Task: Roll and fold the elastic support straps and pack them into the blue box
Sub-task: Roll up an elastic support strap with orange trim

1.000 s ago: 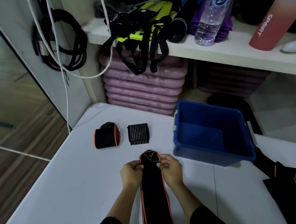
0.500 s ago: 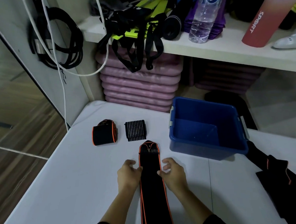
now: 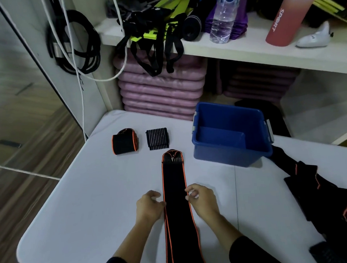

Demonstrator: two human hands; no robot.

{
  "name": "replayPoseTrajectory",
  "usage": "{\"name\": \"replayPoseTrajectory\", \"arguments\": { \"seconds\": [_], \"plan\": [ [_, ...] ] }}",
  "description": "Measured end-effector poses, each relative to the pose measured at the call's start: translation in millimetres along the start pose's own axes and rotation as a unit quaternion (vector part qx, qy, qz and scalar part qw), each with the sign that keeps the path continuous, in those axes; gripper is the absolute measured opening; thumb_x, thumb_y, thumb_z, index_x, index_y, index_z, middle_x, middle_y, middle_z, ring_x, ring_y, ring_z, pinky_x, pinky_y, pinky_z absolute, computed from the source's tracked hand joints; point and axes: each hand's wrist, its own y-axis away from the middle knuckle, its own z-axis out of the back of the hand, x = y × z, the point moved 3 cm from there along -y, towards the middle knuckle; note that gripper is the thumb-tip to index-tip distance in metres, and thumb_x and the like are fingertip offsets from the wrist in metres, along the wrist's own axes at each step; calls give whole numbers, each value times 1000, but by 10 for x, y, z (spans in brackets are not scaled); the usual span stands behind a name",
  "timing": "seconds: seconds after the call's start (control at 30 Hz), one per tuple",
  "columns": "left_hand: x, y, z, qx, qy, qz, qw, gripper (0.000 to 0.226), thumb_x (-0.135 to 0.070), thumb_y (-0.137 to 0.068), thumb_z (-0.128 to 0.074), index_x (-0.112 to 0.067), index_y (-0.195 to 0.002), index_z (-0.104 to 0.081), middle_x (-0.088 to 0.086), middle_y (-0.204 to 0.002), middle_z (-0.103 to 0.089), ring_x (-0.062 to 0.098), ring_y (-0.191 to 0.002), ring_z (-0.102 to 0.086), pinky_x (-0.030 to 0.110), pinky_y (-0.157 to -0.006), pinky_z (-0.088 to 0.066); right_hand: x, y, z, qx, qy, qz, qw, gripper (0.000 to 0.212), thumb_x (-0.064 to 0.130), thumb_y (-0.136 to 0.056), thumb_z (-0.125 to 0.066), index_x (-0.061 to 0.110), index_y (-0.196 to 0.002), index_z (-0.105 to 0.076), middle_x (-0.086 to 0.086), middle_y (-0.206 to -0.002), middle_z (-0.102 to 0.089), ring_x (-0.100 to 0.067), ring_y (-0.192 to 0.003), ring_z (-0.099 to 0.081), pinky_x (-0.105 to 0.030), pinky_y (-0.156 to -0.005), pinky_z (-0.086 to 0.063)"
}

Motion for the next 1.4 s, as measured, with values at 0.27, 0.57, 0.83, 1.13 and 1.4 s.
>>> {"name": "replayPoseTrajectory", "arguments": {
  "seconds": [0.27,0.57,0.83,1.13,1.4],
  "plan": [
    [117,244,-87,29,-21,-38,999,33,-11,-80,-64,-13,-113,-61,5,-79,-66,22,-76,-64,31,-81,-54,-90,287,-23,61,37,54,996,33,24,-88,-62,29,-121,-62,-2,-115,-52,-16,-105,-57,-25,-98,-43],
    [421,716,-248,56,-33,5,998,31,-8,-80,-65,-11,-109,-55,14,-94,-67,22,-62,-66,29,-56,-58,-355,968,-20,88,-48,-14,995,17,5,-83,-62,19,-90,-69,3,-67,-54,-26,-69,-66,-40,-66,-60],
    [419,924,-135,59,-76,-138,986,27,-11,-78,-67,-29,-97,-60,-5,-79,-62,10,-73,-61,5,-63,-41,-293,1087,94,121,34,89,988,23,24,-87,-63,26,-110,-68,5,-104,-53,-10,-93,-57,-19,-87,-46],
    [491,1122,-195,215,-162,-198,943,19,-30,-77,-69,-29,-96,-72,-13,-91,-69,1,-85,-60,16,-82,-48,-274,1302,64,312,155,143,926,53,31,-68,-79,27,-118,-61,4,-115,-57,-13,-102,-55,-29,-91,-48],
    [597,1088,-279,214,-246,-238,915,44,-34,-66,-79,-23,-106,-65,-9,-93,-60,7,-83,-54,11,-70,-41,-361,1313,12,241,107,155,952,29,22,-75,-68,31,-101,-60,6,-104,-65,-13,-92,-61,-31,-84,-52]
  ]
}}
